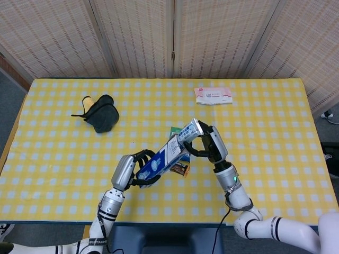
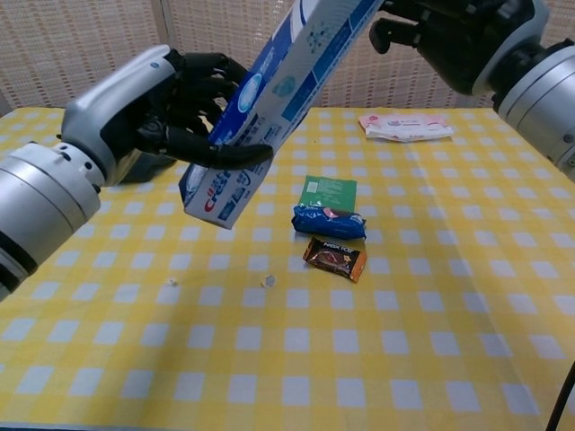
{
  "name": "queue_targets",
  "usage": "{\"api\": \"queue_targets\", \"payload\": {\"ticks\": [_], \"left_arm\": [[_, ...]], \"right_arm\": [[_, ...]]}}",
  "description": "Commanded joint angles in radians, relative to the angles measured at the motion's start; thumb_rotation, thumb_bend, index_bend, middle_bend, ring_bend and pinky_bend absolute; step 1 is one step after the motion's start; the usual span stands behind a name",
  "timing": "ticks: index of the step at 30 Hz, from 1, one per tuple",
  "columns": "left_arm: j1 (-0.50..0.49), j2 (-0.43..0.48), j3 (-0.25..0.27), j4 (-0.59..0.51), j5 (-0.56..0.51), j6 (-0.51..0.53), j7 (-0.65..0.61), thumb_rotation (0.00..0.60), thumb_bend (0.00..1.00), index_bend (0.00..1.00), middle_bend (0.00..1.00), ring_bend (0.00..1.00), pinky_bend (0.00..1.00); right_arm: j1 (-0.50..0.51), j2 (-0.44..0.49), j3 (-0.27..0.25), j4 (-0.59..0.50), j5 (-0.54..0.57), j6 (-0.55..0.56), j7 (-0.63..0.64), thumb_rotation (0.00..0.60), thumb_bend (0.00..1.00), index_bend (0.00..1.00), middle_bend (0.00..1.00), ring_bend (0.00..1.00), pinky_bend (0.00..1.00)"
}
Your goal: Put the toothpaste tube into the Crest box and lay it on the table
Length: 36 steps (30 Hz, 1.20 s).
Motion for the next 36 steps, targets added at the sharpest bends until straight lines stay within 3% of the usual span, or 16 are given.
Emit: {"api": "queue_targets", "payload": {"ticks": [1, 4, 7, 9, 18, 36], "left_arm": [[0.002, 0.002, 0.0, -0.003, 0.007, 0.005, -0.006, 0.6, 0.32, 0.55, 0.62, 0.58, 0.67], [0.002, 0.005, 0.0, -0.006, 0.012, 0.01, -0.01, 0.6, 0.32, 0.55, 0.62, 0.58, 0.67], [0.006, 0.006, -0.003, -0.005, 0.015, 0.021, -0.018, 0.6, 0.32, 0.55, 0.63, 0.58, 0.67], [0.007, 0.006, -0.006, -0.003, 0.017, 0.027, -0.025, 0.6, 0.32, 0.56, 0.63, 0.58, 0.67], [0.013, 0.012, -0.024, 0.002, 0.051, 0.068, -0.091, 0.6, 0.32, 0.56, 0.63, 0.58, 0.67], [0.053, 0.031, -0.1, -0.013, 0.044, 0.175, -0.278, 0.6, 0.32, 0.56, 0.63, 0.58, 0.67]], "right_arm": [[0.002, -0.012, -0.009, 0.005, -0.017, 0.011, -0.018, 0.6, 0.37, 0.64, 0.52, 0.51, 0.66], [0.005, -0.011, -0.023, 0.015, -0.04, 0.014, -0.013, 0.6, 0.37, 0.44, 0.43, 0.43, 0.58], [0.01, 0.008, -0.037, 0.016, -0.061, 0.004, 0.014, 0.6, 0.37, 0.12, 0.29, 0.31, 0.44], [0.01, 0.013, -0.04, 0.019, -0.067, 0.005, 0.015, 0.6, 0.37, 0.02, 0.22, 0.24, 0.36], [0.019, 0.072, -0.072, 0.016, -0.097, -0.022, 0.015, 0.6, 0.37, 0.0, 0.03, 0.08, 0.2], [-0.033, 0.197, -0.103, 0.003, -0.123, 0.051, 0.113, 0.6, 0.37, 0.0, 0.0, 0.03, 0.15]]}}
